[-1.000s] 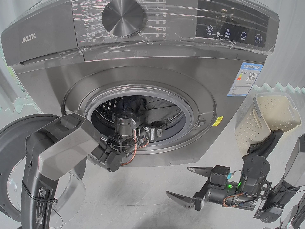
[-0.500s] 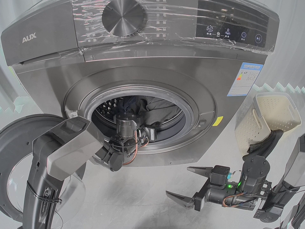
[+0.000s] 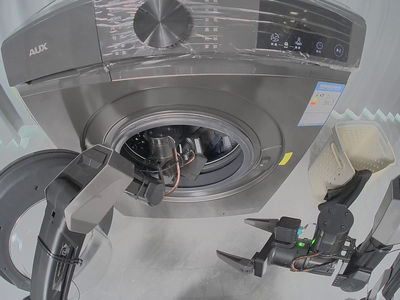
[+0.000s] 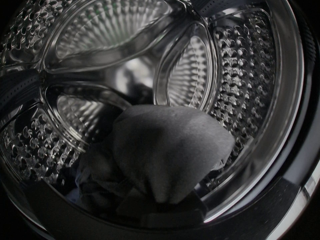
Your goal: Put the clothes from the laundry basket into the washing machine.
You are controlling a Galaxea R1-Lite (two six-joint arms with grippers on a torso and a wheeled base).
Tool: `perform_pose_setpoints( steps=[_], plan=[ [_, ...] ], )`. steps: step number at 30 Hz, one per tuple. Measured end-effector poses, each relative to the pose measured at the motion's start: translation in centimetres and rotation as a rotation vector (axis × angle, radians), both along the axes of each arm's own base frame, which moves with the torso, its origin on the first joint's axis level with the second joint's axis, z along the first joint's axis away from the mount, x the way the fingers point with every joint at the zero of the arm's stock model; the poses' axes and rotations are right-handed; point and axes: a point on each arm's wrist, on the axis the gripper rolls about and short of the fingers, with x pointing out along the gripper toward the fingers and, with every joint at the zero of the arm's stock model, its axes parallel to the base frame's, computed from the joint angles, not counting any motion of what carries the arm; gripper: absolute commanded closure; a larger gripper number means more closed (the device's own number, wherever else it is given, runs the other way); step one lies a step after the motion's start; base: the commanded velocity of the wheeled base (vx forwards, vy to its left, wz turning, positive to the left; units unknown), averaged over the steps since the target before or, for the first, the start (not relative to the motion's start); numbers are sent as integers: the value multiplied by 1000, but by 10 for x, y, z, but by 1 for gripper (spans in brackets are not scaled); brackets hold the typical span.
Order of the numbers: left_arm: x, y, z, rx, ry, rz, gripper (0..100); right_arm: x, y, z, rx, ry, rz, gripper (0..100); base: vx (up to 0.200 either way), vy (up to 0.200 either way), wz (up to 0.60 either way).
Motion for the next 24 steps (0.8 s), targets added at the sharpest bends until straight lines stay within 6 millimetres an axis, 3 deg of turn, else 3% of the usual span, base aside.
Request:
perform_pose_setpoints(
  steps=[8,17,18,24],
  plan=[
    [23,-2,16,-83,-111,58,100,0,0,0,0,0,1,0,0,0,0],
    [33,-1,3,-93,-121,77,100,0,0,-1,-2,2,0,0,0,0,0],
    [34,-1,1,-92,-119,77,0,0,0,-1,-1,2,1,0,0,0,0],
    [33,-5,-8,-84,-99,71,0,0,0,-1,-4,5,0,0,0,0,0]
  ],
)
